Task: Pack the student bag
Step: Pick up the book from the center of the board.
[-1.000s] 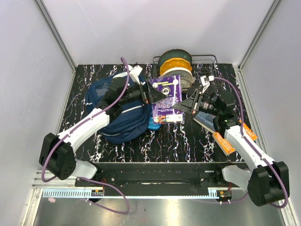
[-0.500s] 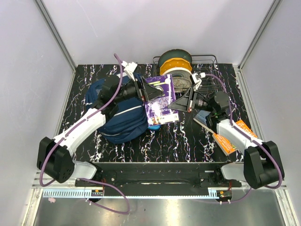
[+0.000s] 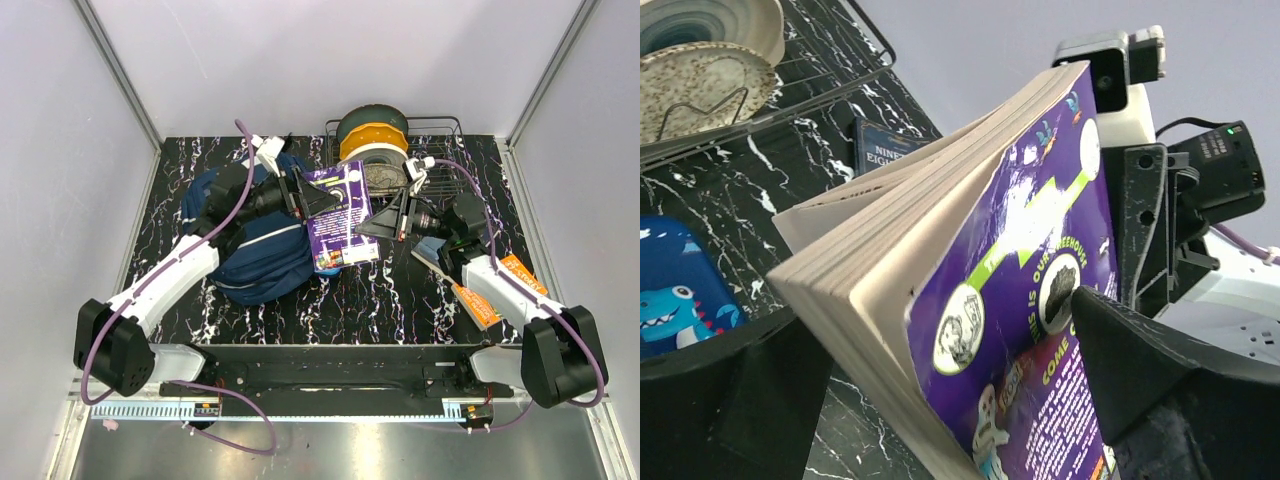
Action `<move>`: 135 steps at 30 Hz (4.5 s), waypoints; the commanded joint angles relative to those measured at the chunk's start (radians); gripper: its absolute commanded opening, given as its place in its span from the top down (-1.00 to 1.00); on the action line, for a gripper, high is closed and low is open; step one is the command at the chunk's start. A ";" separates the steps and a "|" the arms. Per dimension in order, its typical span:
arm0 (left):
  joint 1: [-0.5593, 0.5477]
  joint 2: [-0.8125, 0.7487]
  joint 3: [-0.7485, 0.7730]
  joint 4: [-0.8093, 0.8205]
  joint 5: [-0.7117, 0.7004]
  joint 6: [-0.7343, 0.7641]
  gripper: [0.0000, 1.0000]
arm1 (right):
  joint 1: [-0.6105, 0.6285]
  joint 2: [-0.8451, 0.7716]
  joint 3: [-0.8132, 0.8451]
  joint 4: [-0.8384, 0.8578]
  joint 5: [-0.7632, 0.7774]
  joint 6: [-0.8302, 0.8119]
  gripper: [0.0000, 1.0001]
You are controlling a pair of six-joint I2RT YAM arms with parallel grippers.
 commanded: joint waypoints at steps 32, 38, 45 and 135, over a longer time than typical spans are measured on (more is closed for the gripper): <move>0.031 0.077 -0.137 0.452 0.107 -0.216 -0.98 | 0.018 0.043 -0.017 0.535 0.035 0.273 1.00; 0.031 0.111 -0.147 0.642 0.156 -0.308 -0.98 | 0.018 0.016 -0.017 0.394 0.021 0.179 1.00; 0.031 0.108 -0.117 0.653 0.167 -0.302 -0.36 | 0.029 -0.006 0.037 -0.069 -0.016 -0.069 1.00; -0.077 -0.219 -0.108 -0.683 -0.491 0.611 -0.98 | 0.139 -0.379 -0.012 -0.916 1.168 -0.209 1.00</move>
